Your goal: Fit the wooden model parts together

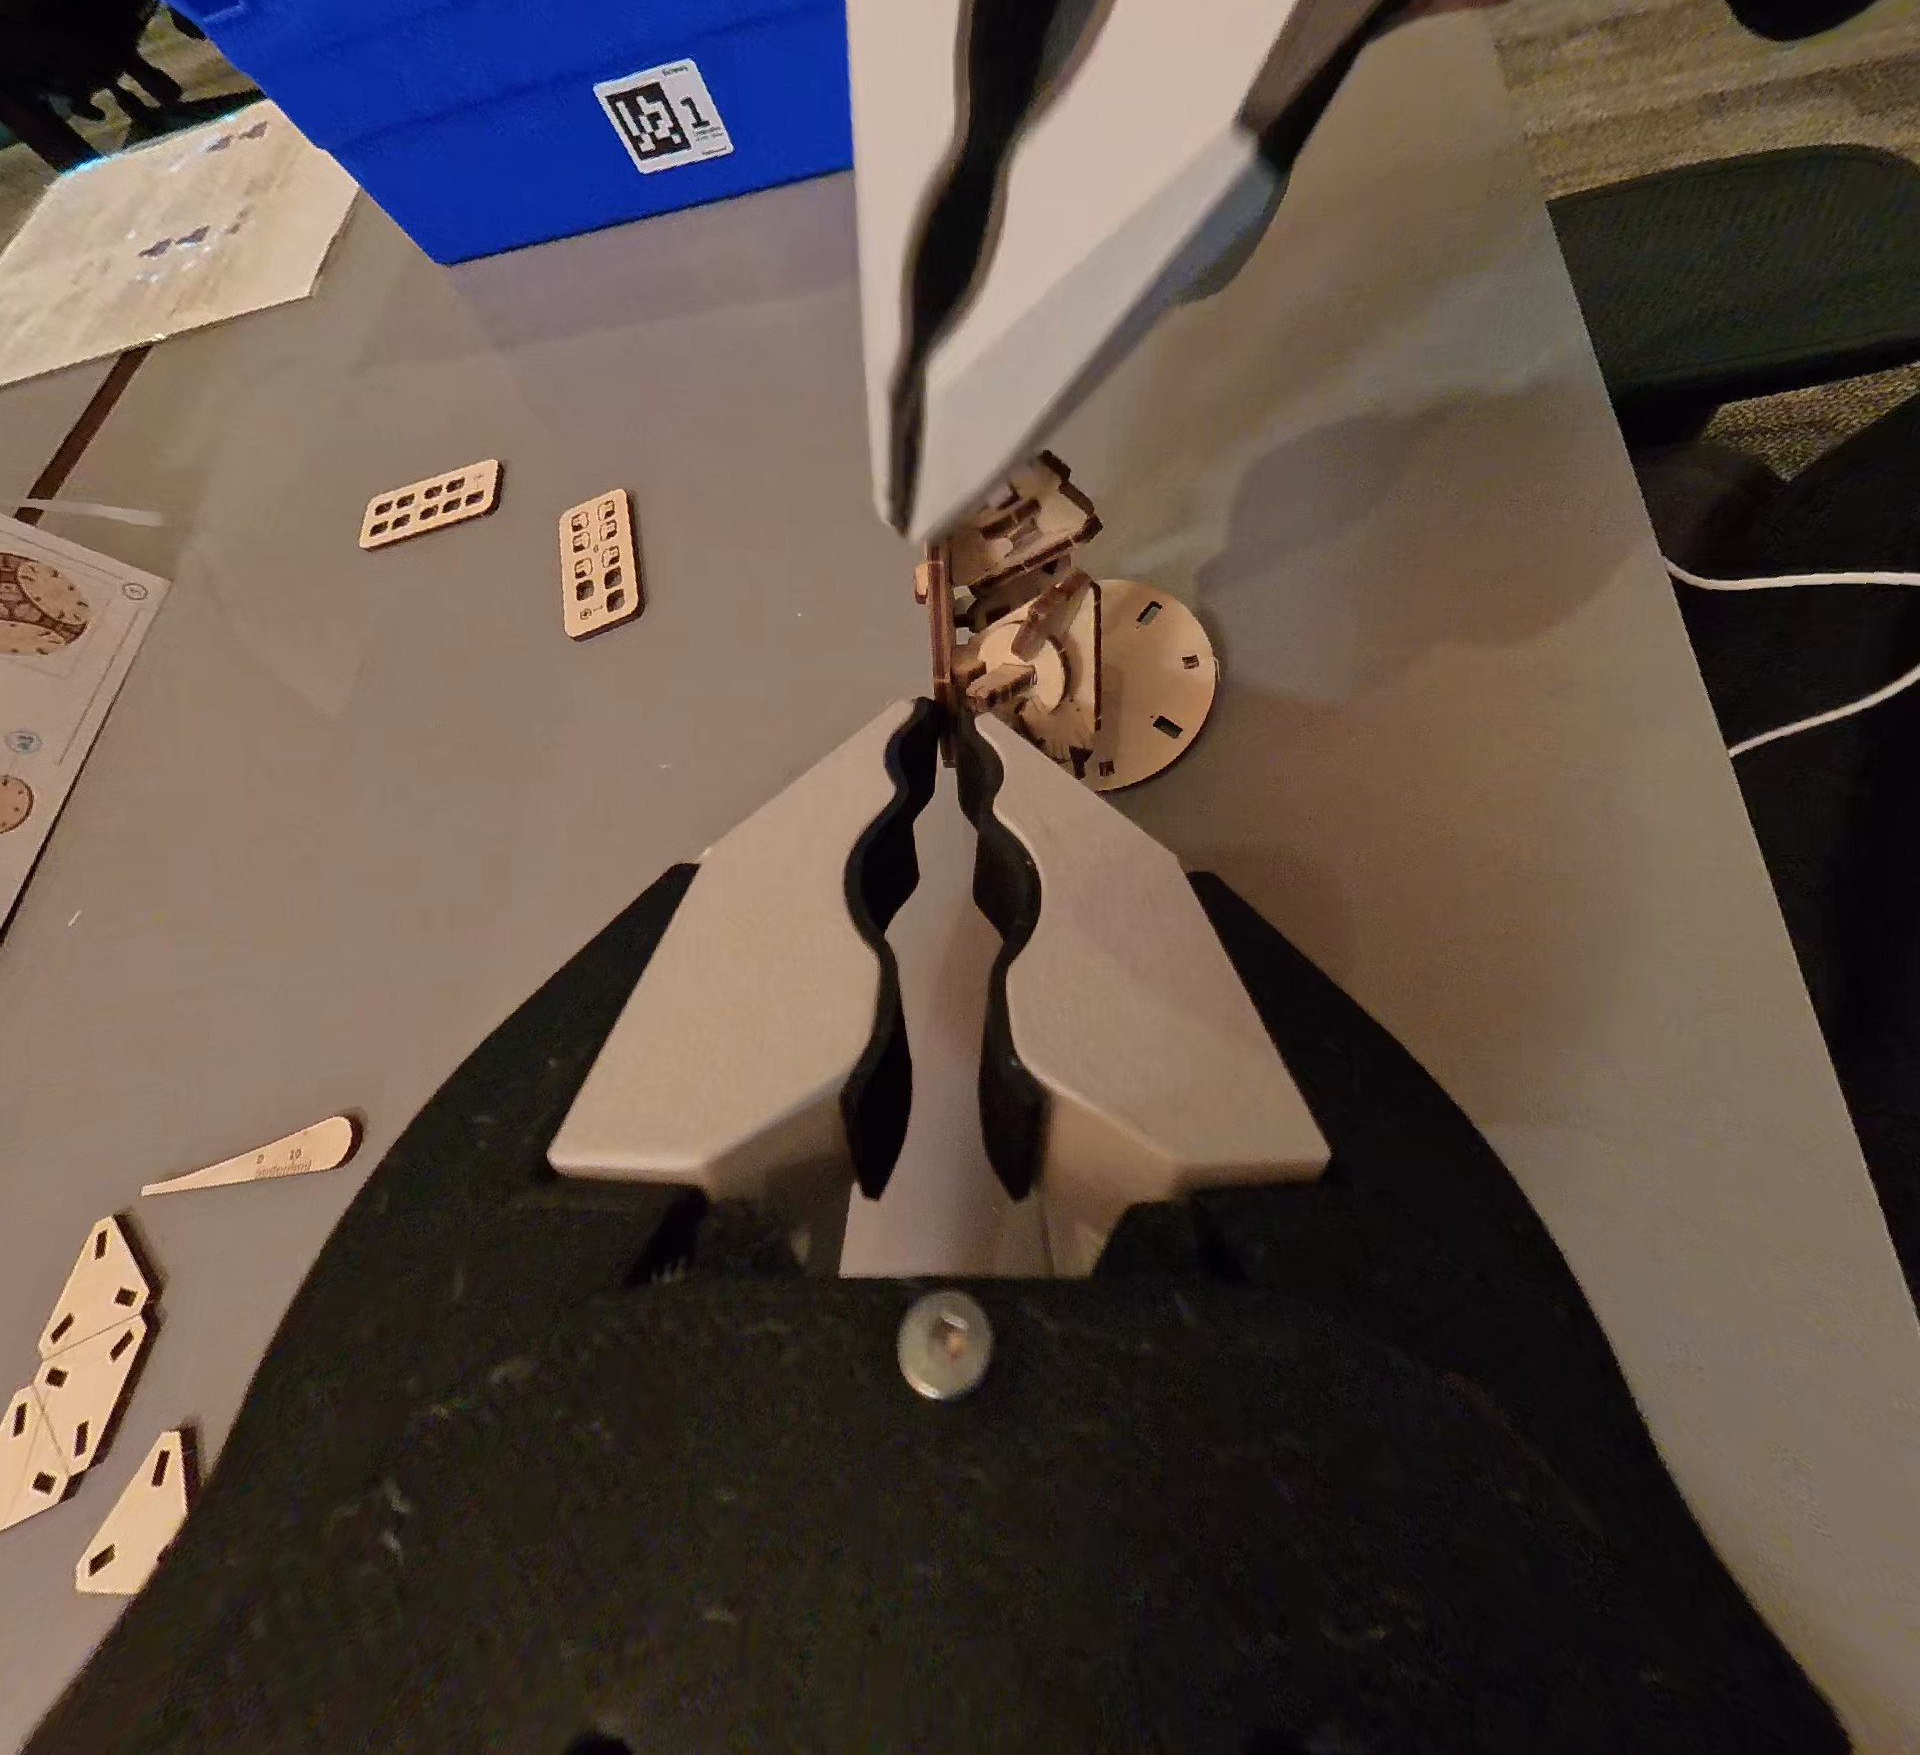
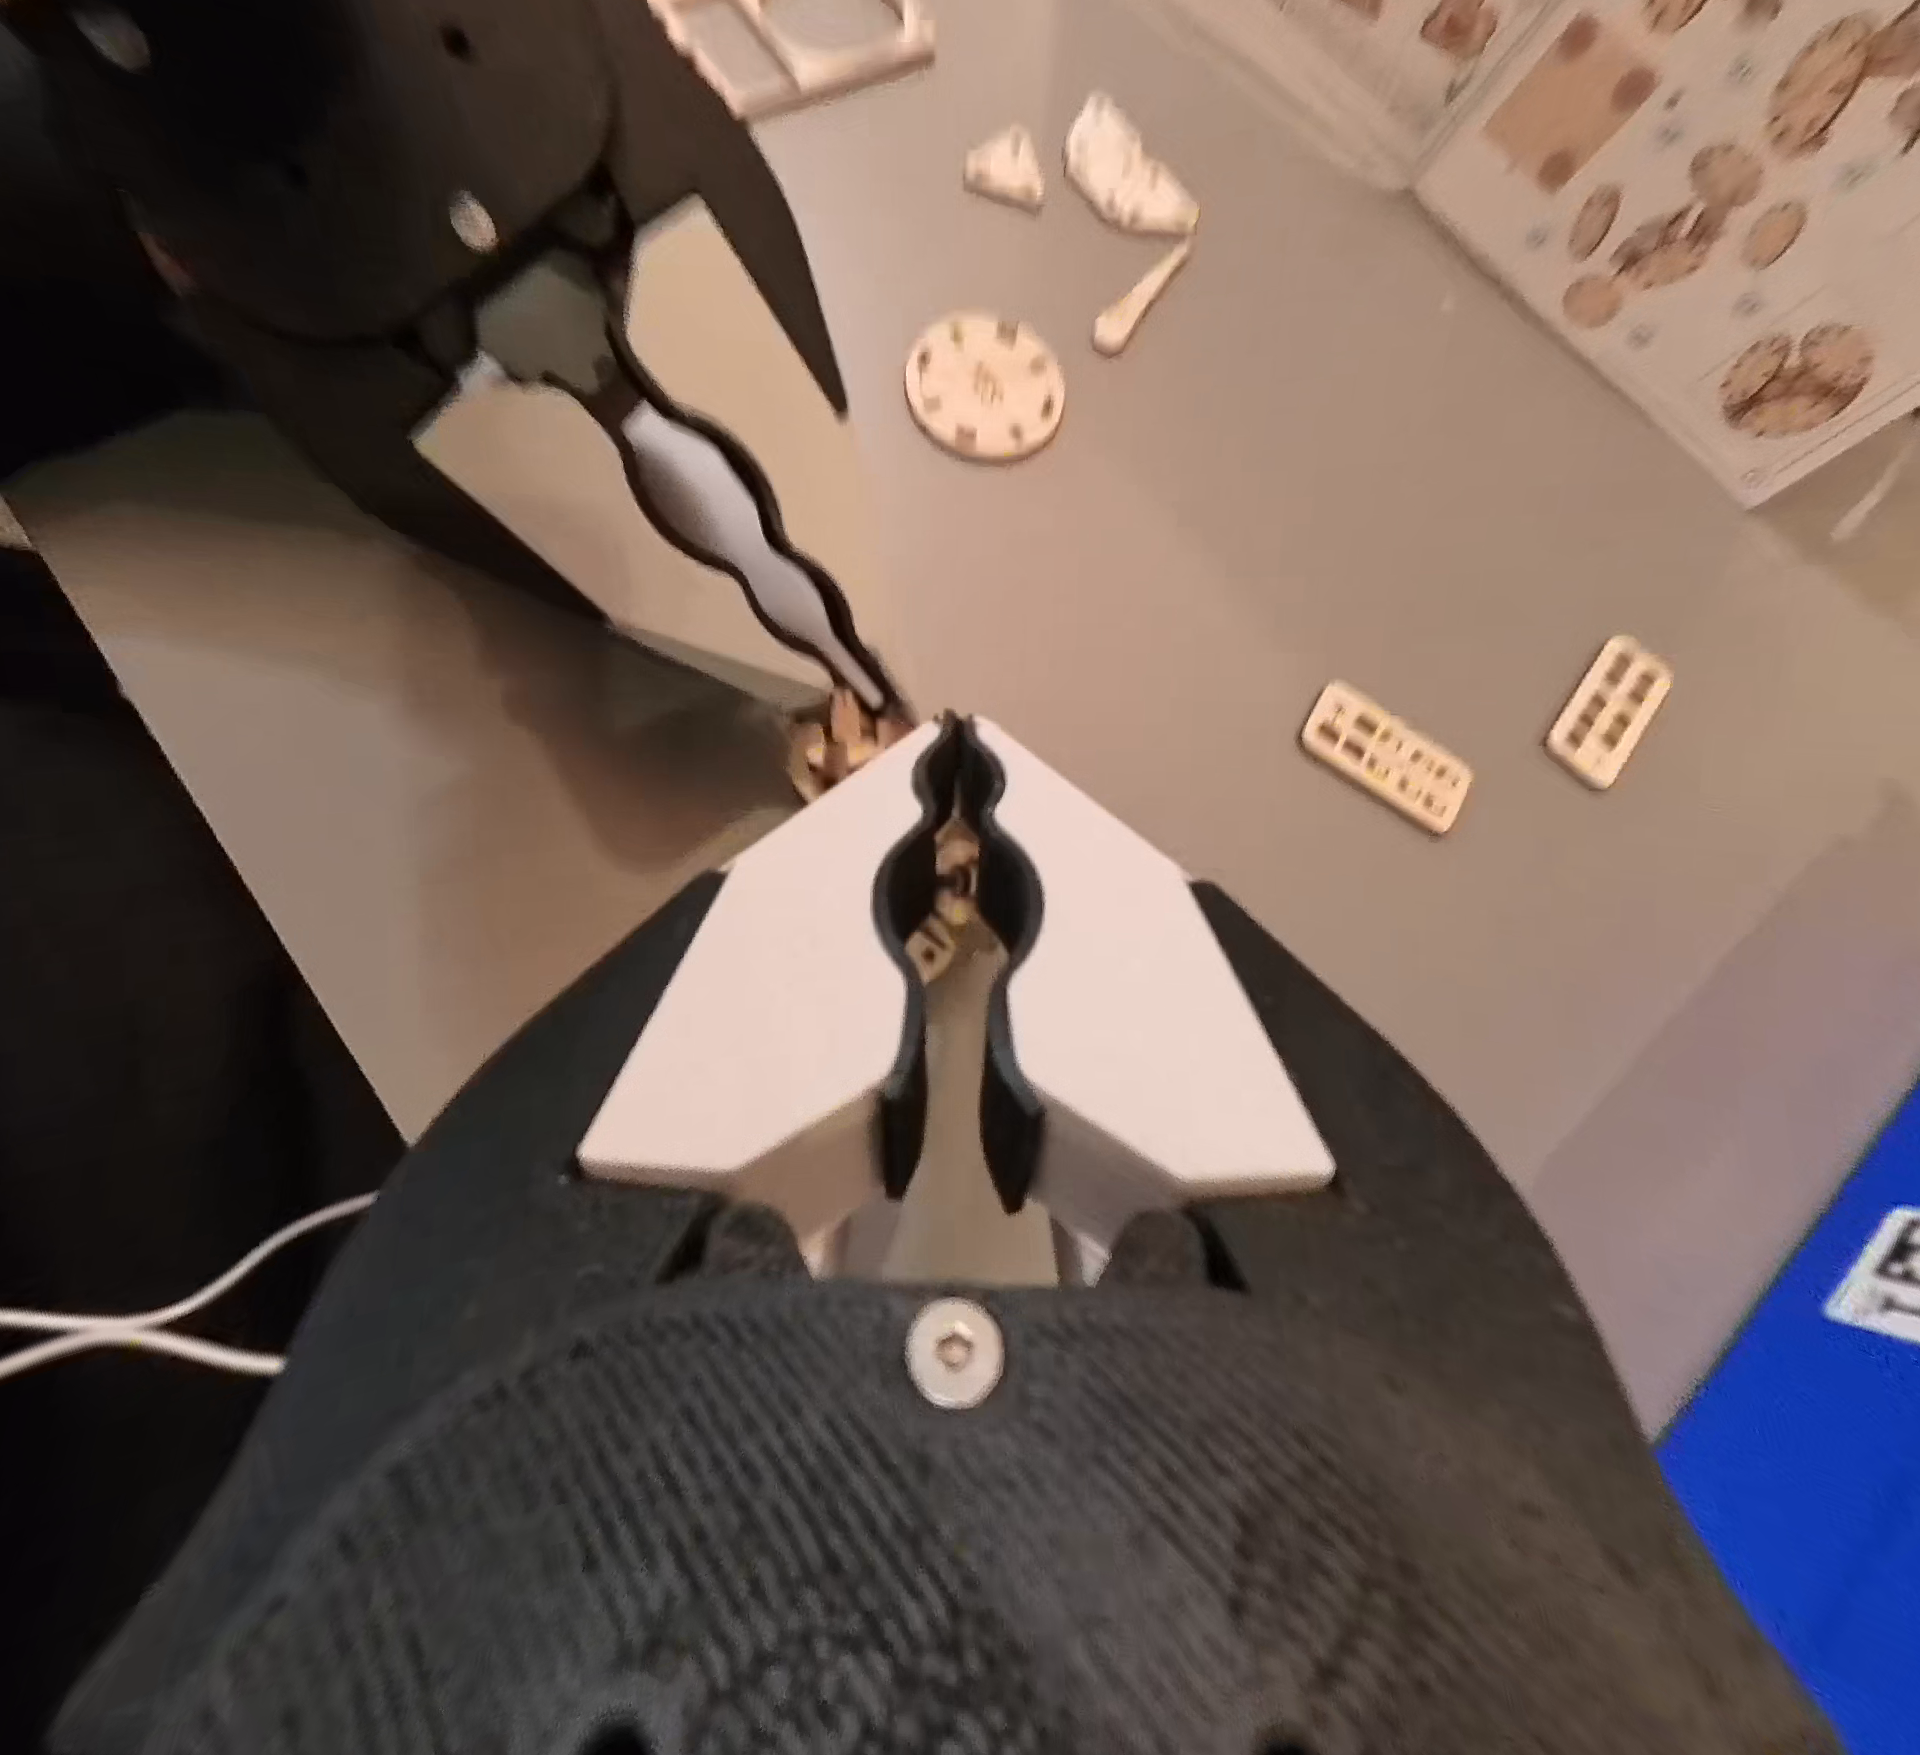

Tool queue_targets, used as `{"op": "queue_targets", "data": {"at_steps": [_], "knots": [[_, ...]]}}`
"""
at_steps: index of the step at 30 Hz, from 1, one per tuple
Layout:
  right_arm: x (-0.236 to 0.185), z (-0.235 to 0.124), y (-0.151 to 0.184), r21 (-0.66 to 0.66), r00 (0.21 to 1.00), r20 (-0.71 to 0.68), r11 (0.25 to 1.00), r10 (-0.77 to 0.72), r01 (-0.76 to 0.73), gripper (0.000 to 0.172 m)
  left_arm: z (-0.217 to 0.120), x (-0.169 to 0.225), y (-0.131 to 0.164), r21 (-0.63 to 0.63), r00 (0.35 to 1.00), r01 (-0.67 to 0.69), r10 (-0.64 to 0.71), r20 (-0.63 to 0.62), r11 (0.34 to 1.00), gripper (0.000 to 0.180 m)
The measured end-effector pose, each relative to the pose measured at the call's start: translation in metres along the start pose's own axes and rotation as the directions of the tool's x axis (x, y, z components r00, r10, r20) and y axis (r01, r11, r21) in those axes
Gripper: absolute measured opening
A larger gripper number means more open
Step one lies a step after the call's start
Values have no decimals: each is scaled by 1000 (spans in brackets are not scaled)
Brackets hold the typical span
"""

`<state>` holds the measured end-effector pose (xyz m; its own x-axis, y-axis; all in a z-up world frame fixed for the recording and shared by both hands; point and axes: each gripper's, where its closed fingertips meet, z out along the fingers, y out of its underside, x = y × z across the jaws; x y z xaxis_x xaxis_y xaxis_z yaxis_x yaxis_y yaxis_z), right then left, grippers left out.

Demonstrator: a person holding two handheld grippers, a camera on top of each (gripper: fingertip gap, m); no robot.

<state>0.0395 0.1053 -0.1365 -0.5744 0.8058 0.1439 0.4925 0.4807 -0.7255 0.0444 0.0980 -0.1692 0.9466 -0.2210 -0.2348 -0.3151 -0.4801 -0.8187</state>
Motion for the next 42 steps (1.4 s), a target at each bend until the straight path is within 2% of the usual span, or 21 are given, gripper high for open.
{"op": "queue_targets", "data": {"at_steps": [1,6,9,13,14,16,18,21,25,27,31,33,35,39,42], "knots": [[0,4,7,-42,1000,5,999,4,-4,0,0,0,1,-5,1000,-1,1,3,1000,0],[3,-6,-10,30,1000,8,999,21,-21,0,0,0,0,0,1000,-5,5,0,1000,0],[0,2,6,-76,999,36,997,35,-33,0,0,0,0,-3,1000,-7,7,2,1000,0],[5,-9,-12,-5,1000,16,1000,24,-24,0,0,1,0,-3,1000,-13,13,4,1000,0],[4,-9,-11,-19,999,25,999,30,-30,0,0,1,0,-3,1000,-13,13,3,1000,0],[0,0,11,-145,998,49,989,41,-33,0,0,0,0,-3,1000,-13,13,6,1000,0],[0,-1,9,-136,998,53,990,40,-33,0,1,1,0,-6,1000,-17,17,4,1000,0],[3,-9,-9,-41,999,34,998,39,-38,0,1,1,0,-5,1000,-20,20,5,1000,0],[1,-5,2,-81,999,31,997,18,-15,0,0,1,0,-5,1000,-18,18,4,1000,0],[-1,-8,-2,-41,1000,30,999,-7,9,0,0,1,0,-4,1000,-17,17,4,1000,0],[1,-25,-17,89,989,-38,986,-141,143,0,0,0,0,0,1000,-4,4,-3,1000,0],[0,-32,-13,112,966,-80,960,-248,255,13,1,0,0,5,1000,14,-14,-10,1000,0],[-8,-36,1,120,929,-86,922,-360,369,19,1,-1,0,8,999,39,-39,-17,999,0],[-35,-23,47,41,842,-31,841,-539,539,36,1,-2,1,11,996,86,-85,-34,996,0],[-43,-7,64,-21,783,-14,783,-622,622,44,1,-4,2,12,992,119,-118,-41,993,0]]}}
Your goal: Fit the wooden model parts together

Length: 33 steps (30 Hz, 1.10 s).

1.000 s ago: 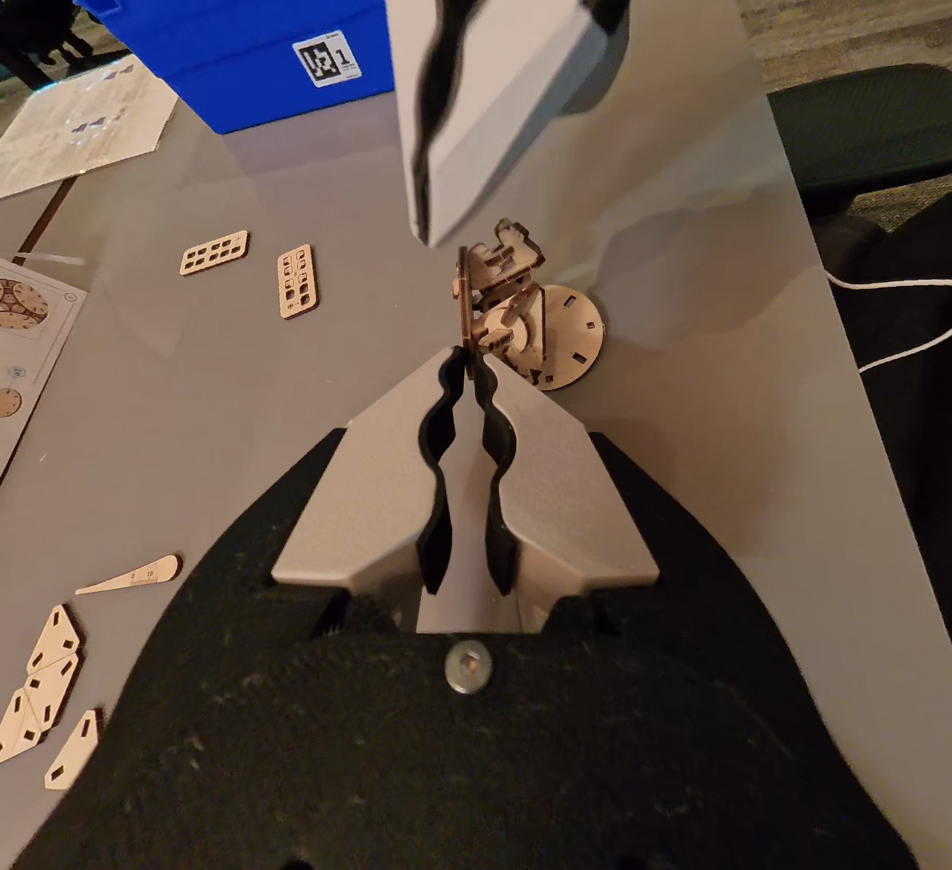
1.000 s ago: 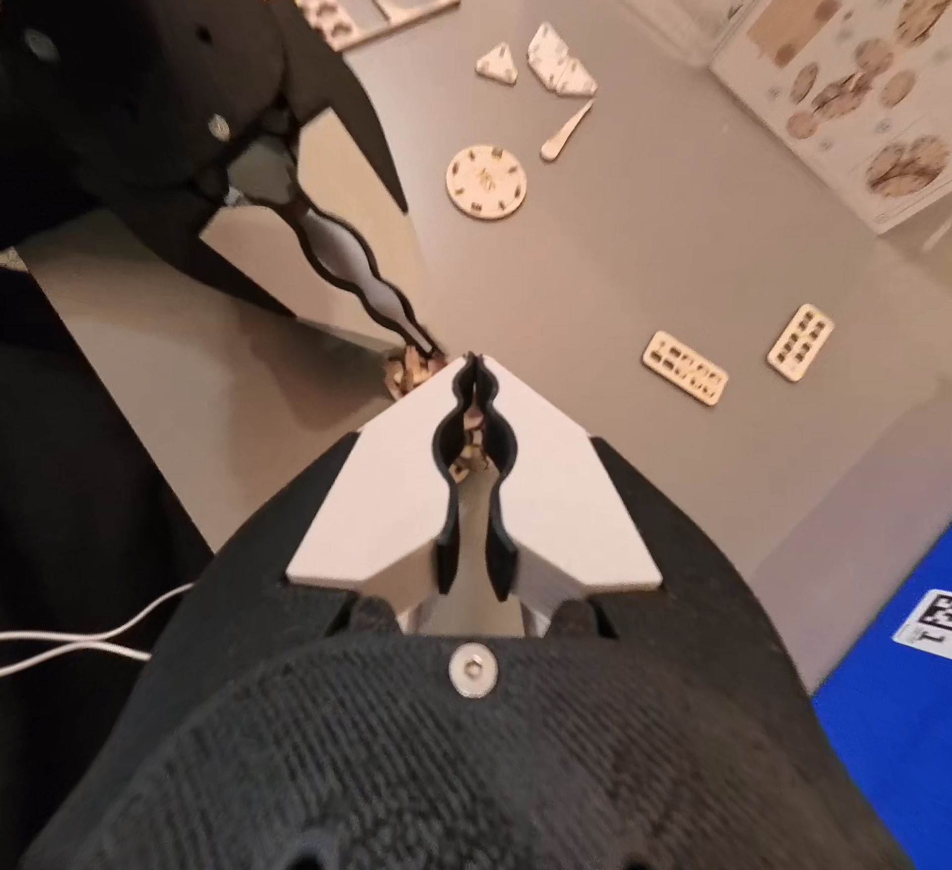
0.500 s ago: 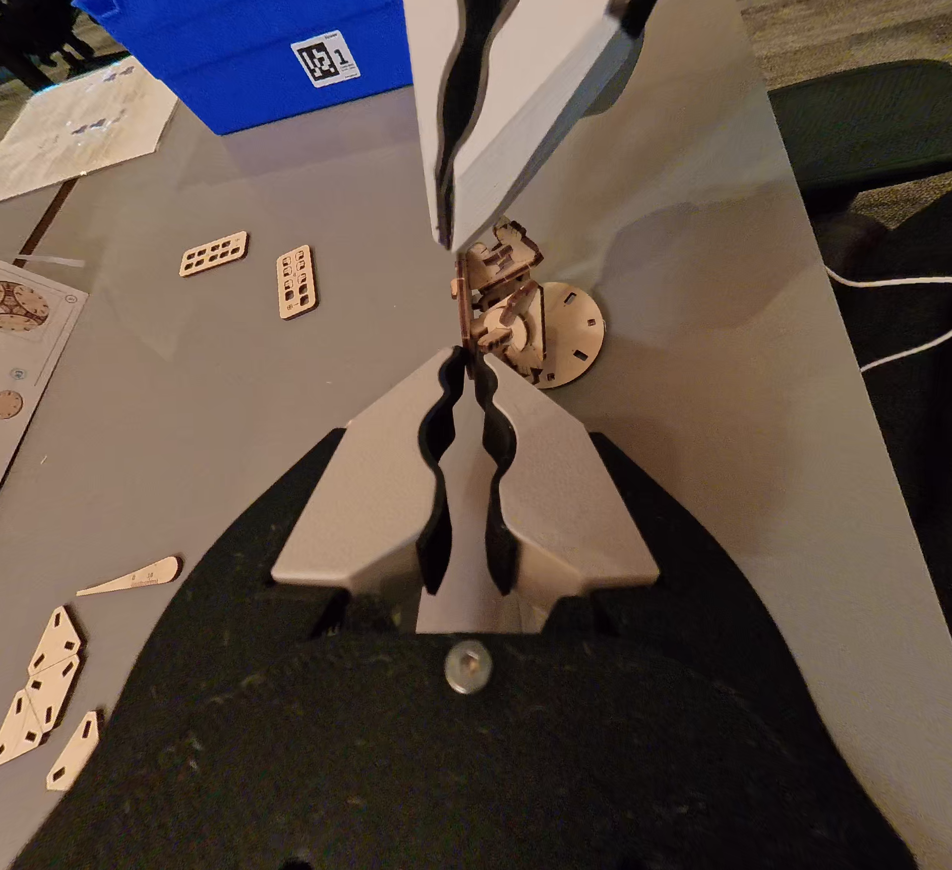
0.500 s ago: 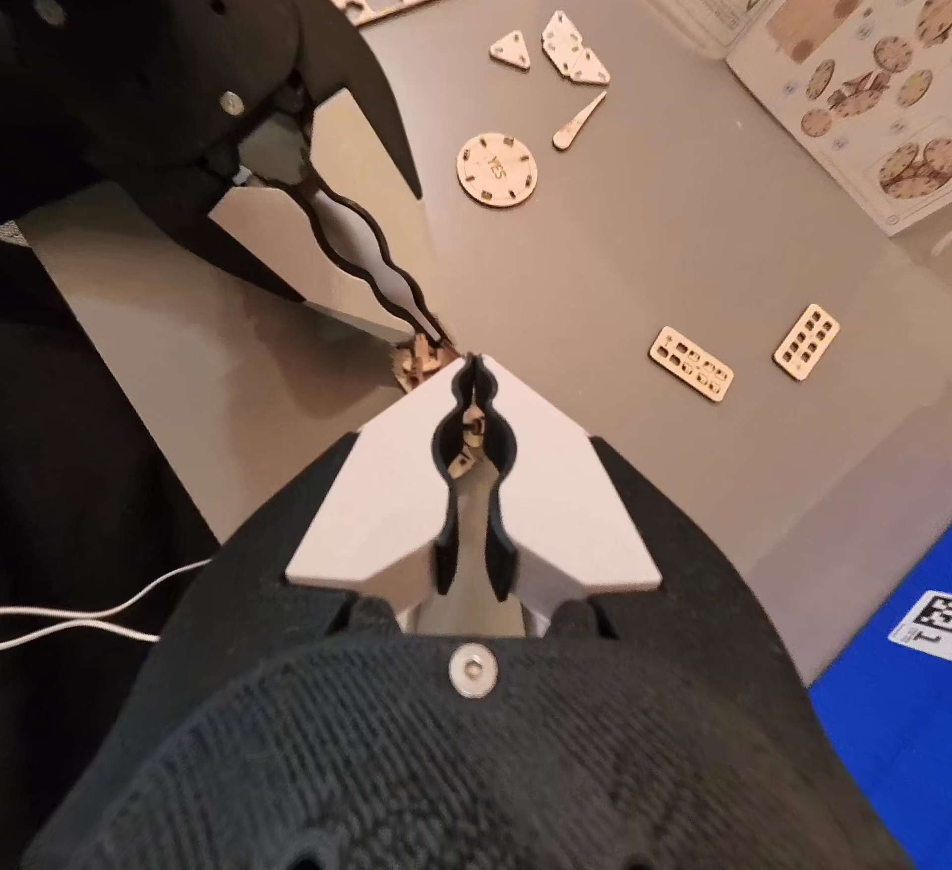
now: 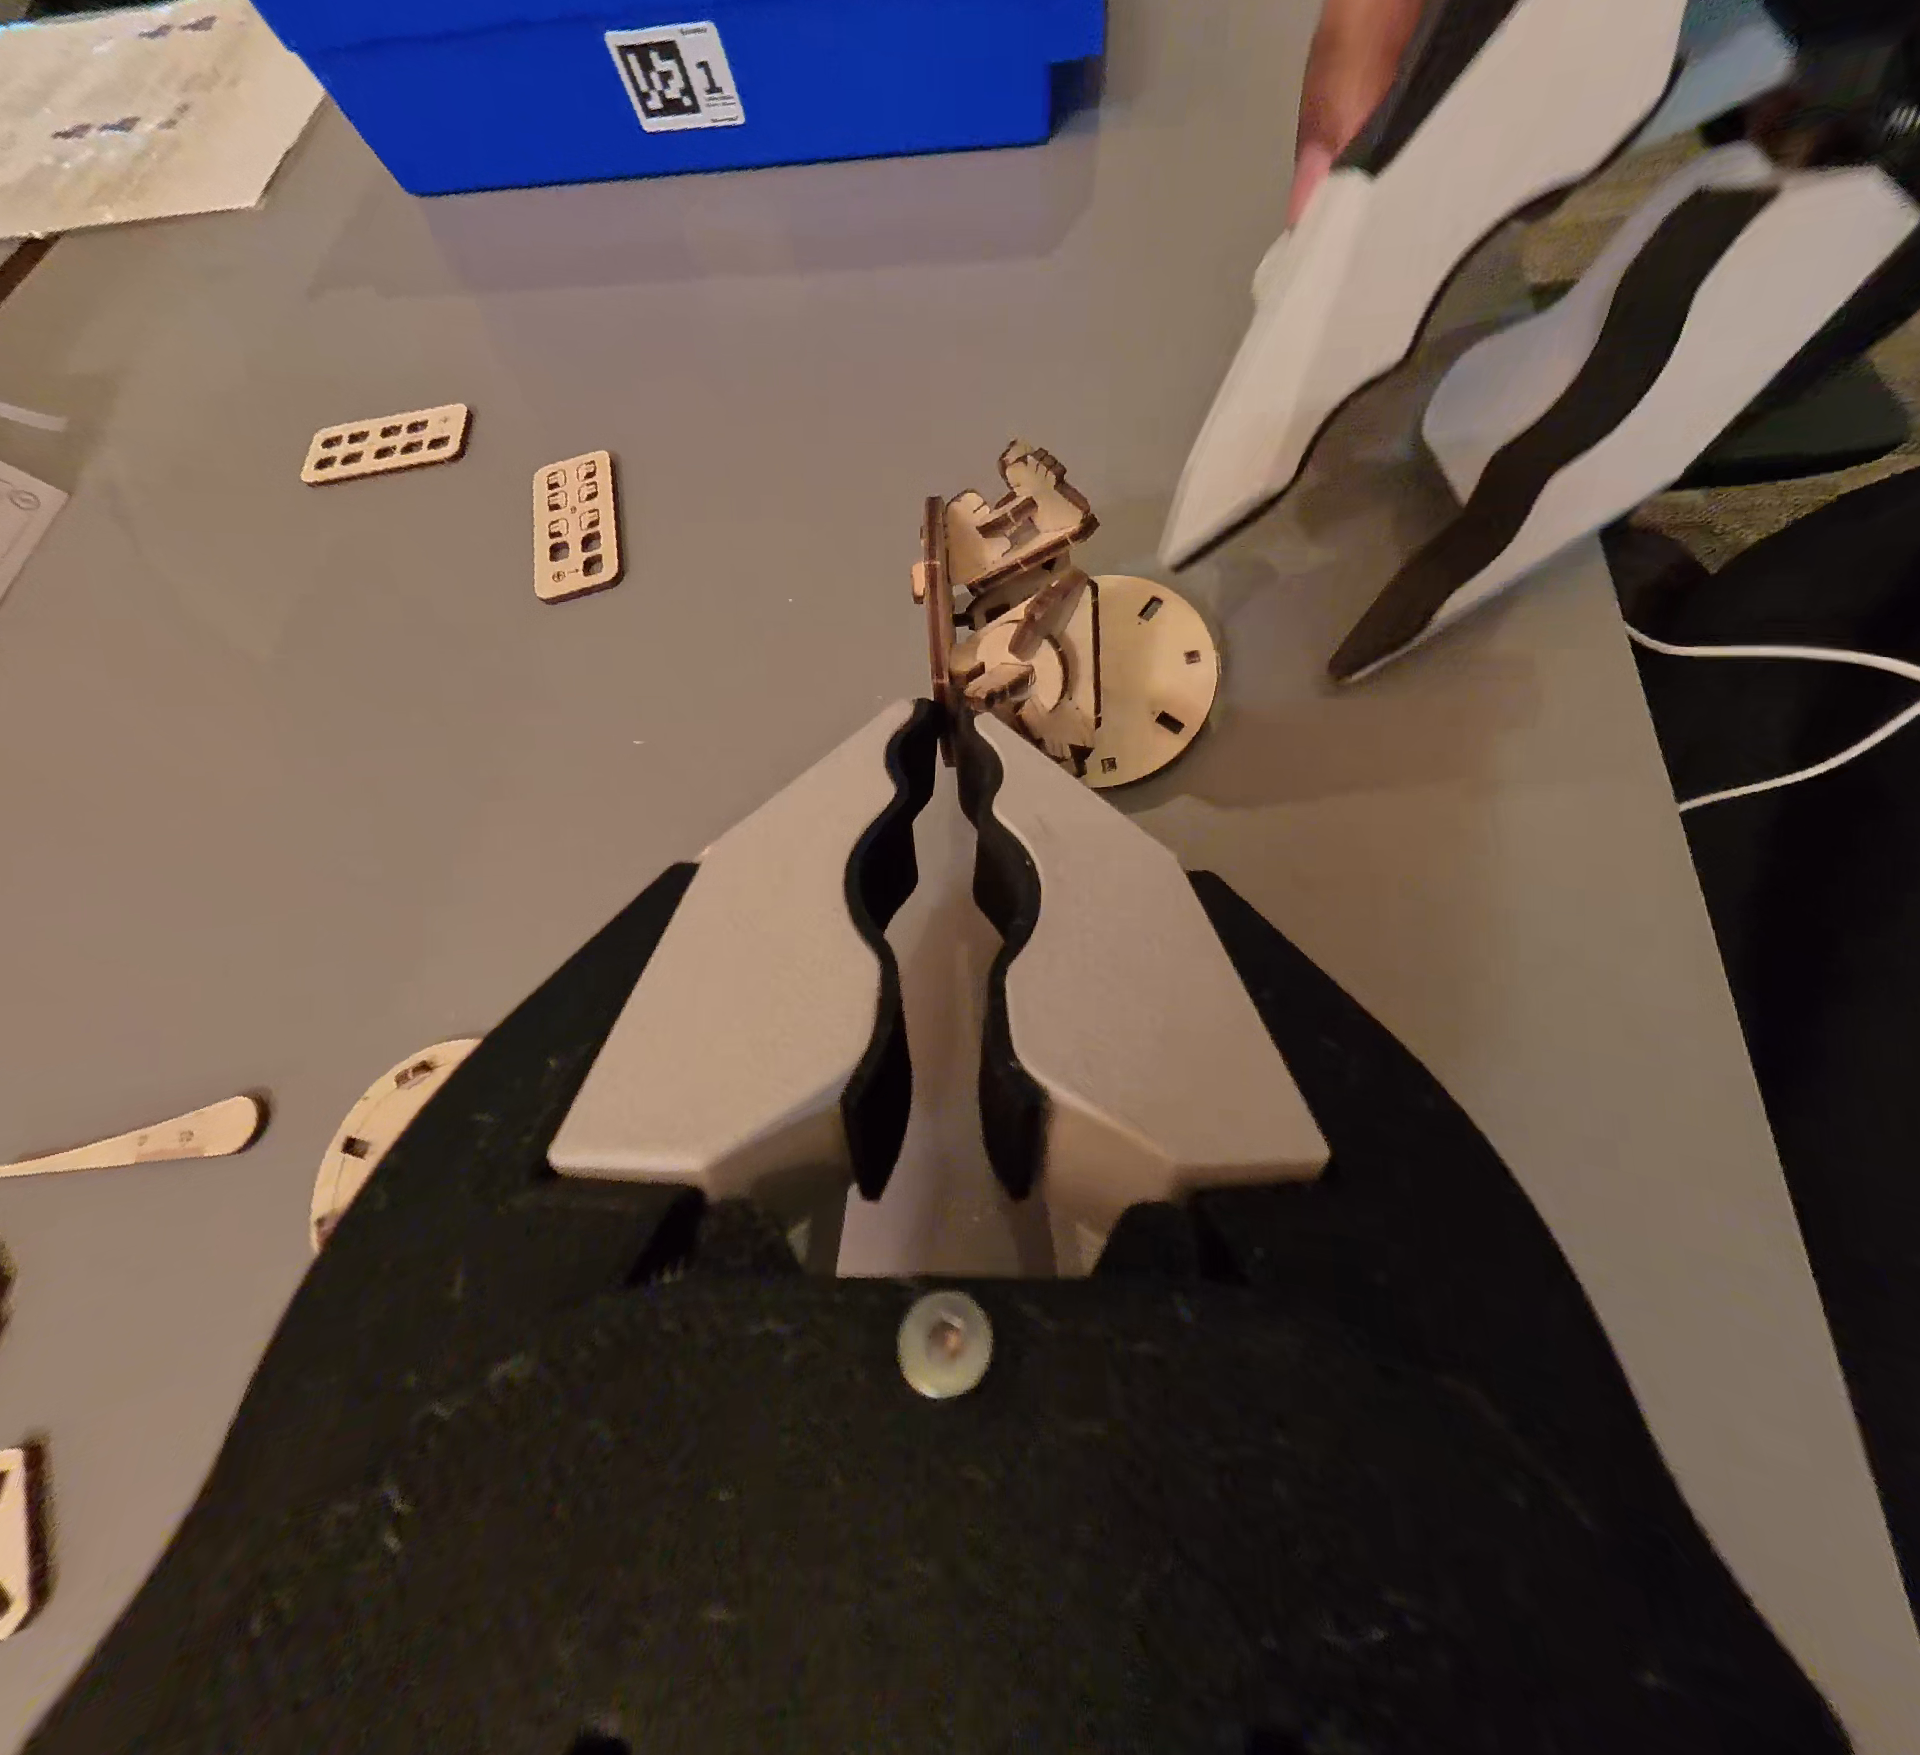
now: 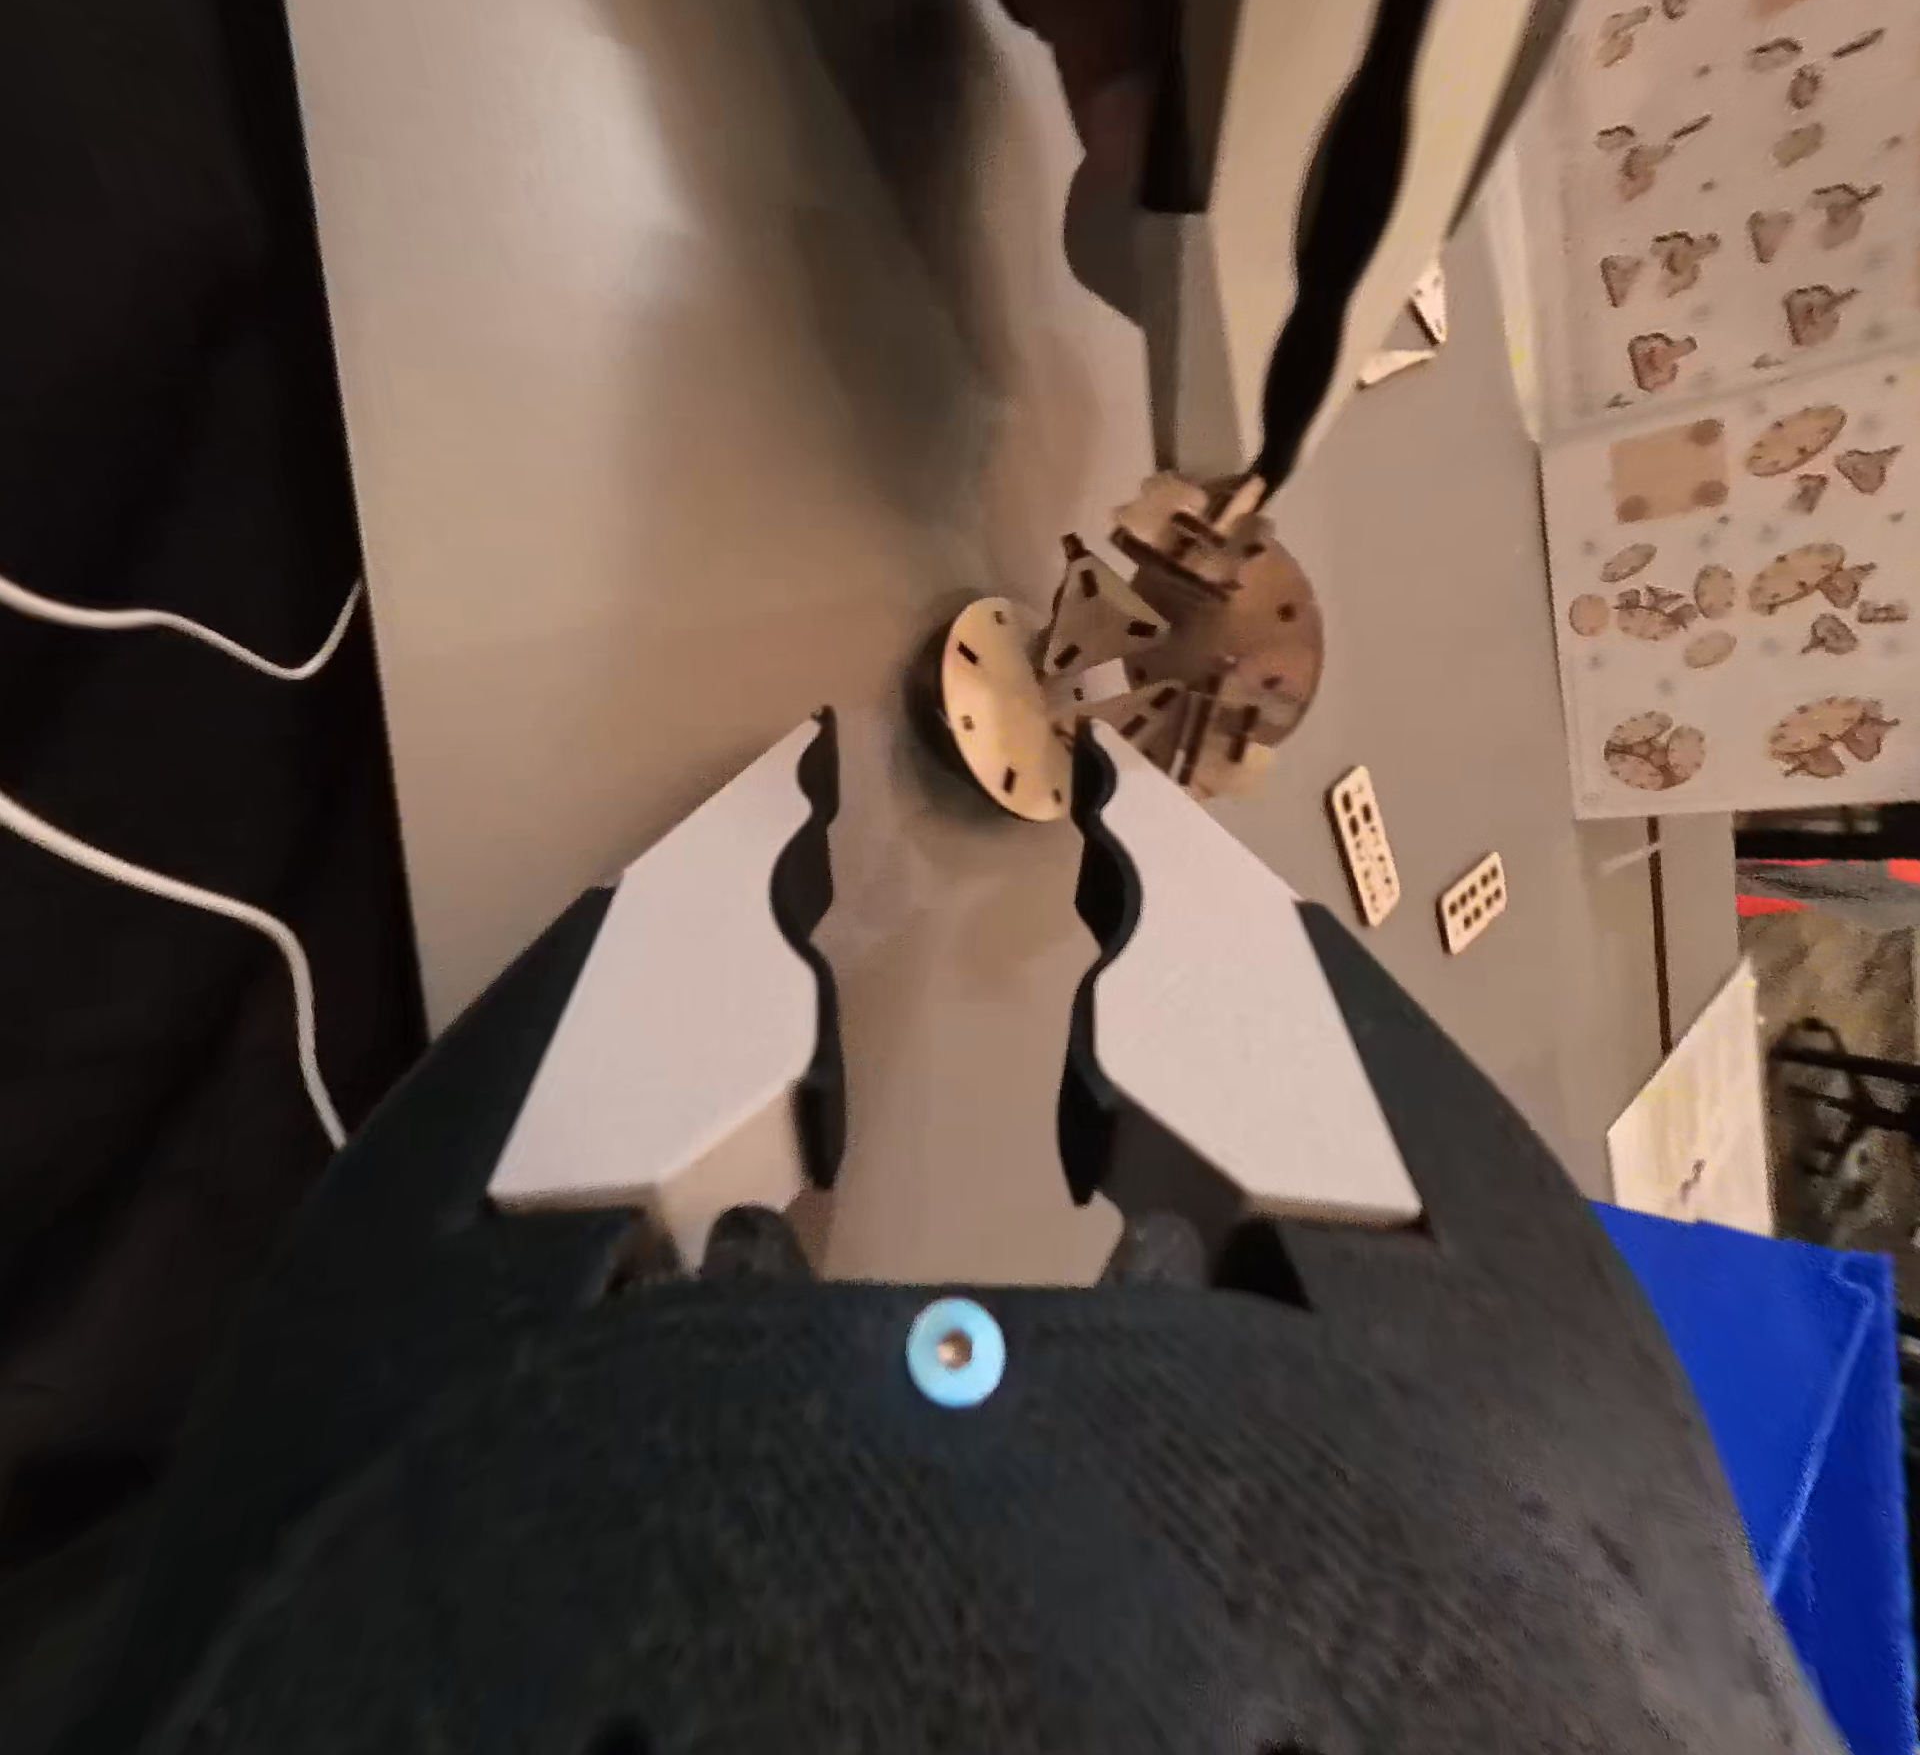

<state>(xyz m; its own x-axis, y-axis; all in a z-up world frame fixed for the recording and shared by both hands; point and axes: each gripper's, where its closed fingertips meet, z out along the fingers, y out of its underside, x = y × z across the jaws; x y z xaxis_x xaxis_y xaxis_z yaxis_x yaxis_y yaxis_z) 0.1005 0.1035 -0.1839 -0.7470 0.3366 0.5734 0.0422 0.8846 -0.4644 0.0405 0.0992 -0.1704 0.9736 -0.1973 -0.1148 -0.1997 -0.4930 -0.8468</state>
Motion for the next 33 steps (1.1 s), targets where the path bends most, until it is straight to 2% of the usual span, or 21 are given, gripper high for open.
{"op": "queue_targets", "data": {"at_steps": [2,13,16,19,20,23,27,31,33], "knots": [[-3,8,4,-35,999,6,999,-37,38,47,0,-1,1,1,1000,28,-28,-9,1000,0],[18,26,23,-234,951,-74,932,-301,277,14,0,-4,4,7,994,102,-101,-38,995,0],[20,27,21,-231,950,-91,934,-299,272,12,-1,-7,4,12,991,130,-129,-41,992,1],[25,23,15,-194,950,-132,947,-284,256,3,-4,-10,3,28,983,177,-175,-63,984,16],[25,22,14,-178,955,-131,954,-266,242,3,-6,-10,1,43,978,197,-193,-81,979,20],[26,21,13,-144,976,-118,975,-184,167,3,-12,-6,-6,81,960,250,-236,-152,965,15],[29,17,7,-68,992,-108,996,-65,58,3,-15,-17,-6,103,962,264,-253,-105,959,18],[34,12,4,27,979,-6,978,206,-205,3,-21,-35,-6,139,958,288,-287,-28,948,18],[29,13,3,37,900,149,908,409,-418,3,-25,-42,-8,165,952,303,-307,-2,939,17]]}}
